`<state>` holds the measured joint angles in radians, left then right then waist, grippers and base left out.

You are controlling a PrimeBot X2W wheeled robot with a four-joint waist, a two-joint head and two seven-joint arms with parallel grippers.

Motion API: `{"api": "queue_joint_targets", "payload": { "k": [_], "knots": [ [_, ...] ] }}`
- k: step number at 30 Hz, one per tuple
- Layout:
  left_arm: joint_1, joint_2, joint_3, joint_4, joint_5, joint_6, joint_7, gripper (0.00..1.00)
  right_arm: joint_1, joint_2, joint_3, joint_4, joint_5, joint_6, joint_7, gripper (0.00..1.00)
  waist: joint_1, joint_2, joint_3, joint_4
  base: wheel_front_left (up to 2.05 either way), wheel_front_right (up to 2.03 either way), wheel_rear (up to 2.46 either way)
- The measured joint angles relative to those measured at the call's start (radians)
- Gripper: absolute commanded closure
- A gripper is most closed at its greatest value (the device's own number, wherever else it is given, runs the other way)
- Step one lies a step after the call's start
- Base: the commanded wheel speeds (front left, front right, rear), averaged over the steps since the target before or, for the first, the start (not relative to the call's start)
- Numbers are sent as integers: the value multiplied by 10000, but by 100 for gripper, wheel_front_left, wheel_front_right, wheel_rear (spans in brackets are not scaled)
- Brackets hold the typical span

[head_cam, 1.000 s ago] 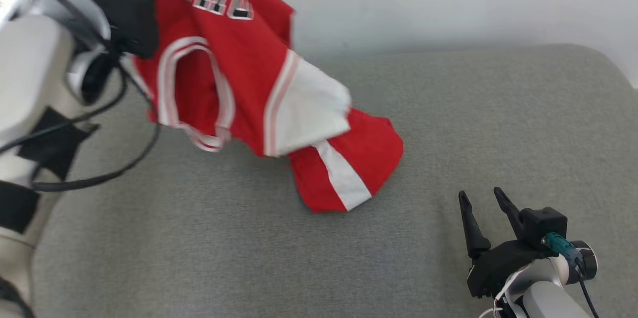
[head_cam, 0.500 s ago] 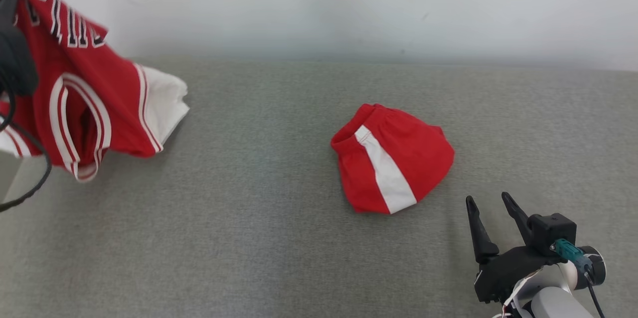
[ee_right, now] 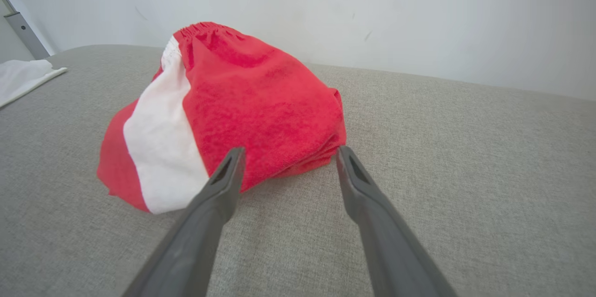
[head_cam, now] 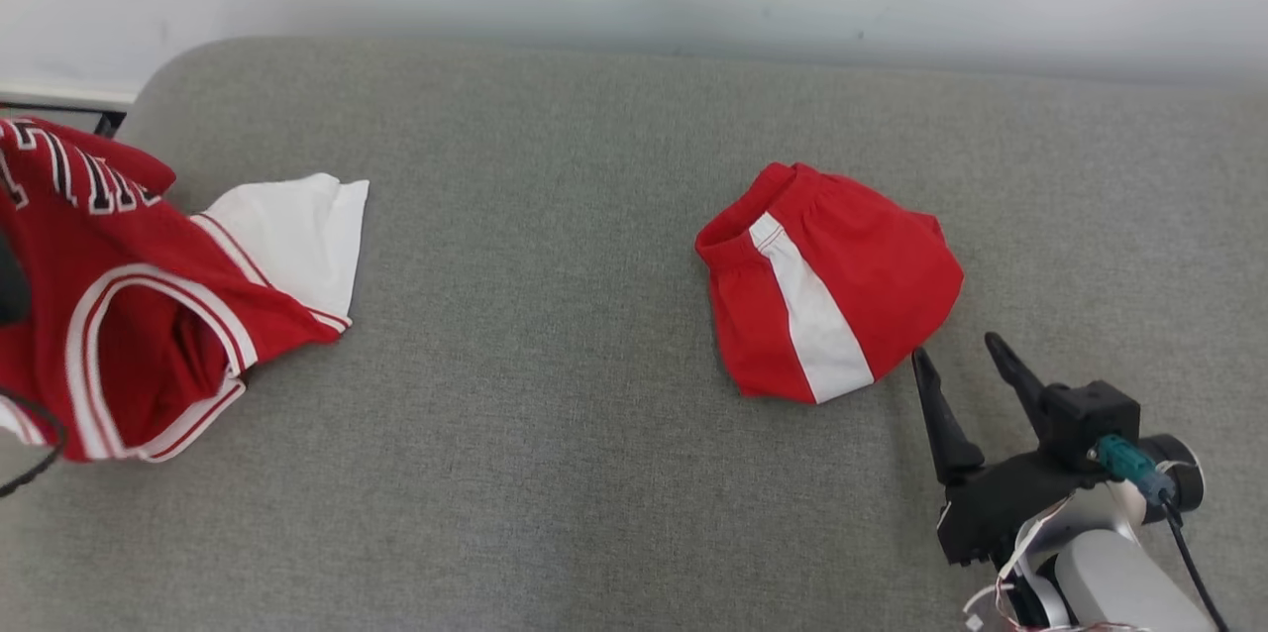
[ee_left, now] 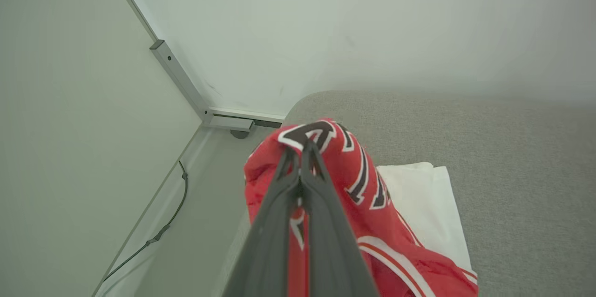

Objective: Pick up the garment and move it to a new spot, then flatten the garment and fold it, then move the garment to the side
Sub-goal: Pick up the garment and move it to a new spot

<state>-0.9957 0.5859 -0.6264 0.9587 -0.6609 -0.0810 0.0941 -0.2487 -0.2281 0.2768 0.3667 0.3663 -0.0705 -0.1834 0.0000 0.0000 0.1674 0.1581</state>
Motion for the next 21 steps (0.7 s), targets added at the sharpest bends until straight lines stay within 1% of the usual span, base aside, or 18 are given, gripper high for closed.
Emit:
{"api": "queue_joint_targets", "payload": {
  "k": [4, 8, 11, 13, 17, 18, 19, 20, 21],
  "knots": [
    [343, -267, 178, 337, -339, 13, -176, 100, -199, -125, 0, -186, -88, 4, 94, 0, 0, 0, 344, -35, 0, 0, 0],
    [492, -767, 428, 616, -700, 12, -339, 100, -378, -228, -2, -330, -169, 4, 178, 0, 1, 0, 653, -104, 0, 0, 0],
    [529, -1041, 504, 811, -832, 4, -382, 100, -513, -240, 46, -397, -180, 8, 265, 0, 1, 0, 834, -164, 0, 0, 0],
    [679, -1141, 616, 970, -1074, 2, -420, 100, -539, -238, 98, -410, -180, 21, 330, 0, 1, 1, 916, -222, 0, 0, 0],
    [976, -1329, 656, 1273, -1179, -13, -453, 100, -661, -238, 134, -431, -240, 46, 353, 0, 1, 0, 1014, -349, 0, 0, 0],
    [975, -1384, 671, 1281, -1193, -77, -504, 100, -680, -245, 113, -464, -240, 46, 353, 0, 1, 0, 1036, -369, 0, 0, 0],
    [965, -1434, 717, 1290, -1250, -84, -520, 93, -679, -247, 107, -472, -240, 46, 353, 0, 1, 1, 1053, -384, 0, 0, 0],
    [955, -1463, 759, 1312, -1292, -84, -533, 62, -678, -249, 104, -468, -240, 46, 355, 0, 1, 1, 1065, -396, 0, 0, 0],
    [937, -1471, 779, 1338, -1304, -84, -583, 0, -678, -257, 94, -458, -240, 46, 385, 0, 1, 1, 1070, -404, 0, 0, 0]
  ]
}}
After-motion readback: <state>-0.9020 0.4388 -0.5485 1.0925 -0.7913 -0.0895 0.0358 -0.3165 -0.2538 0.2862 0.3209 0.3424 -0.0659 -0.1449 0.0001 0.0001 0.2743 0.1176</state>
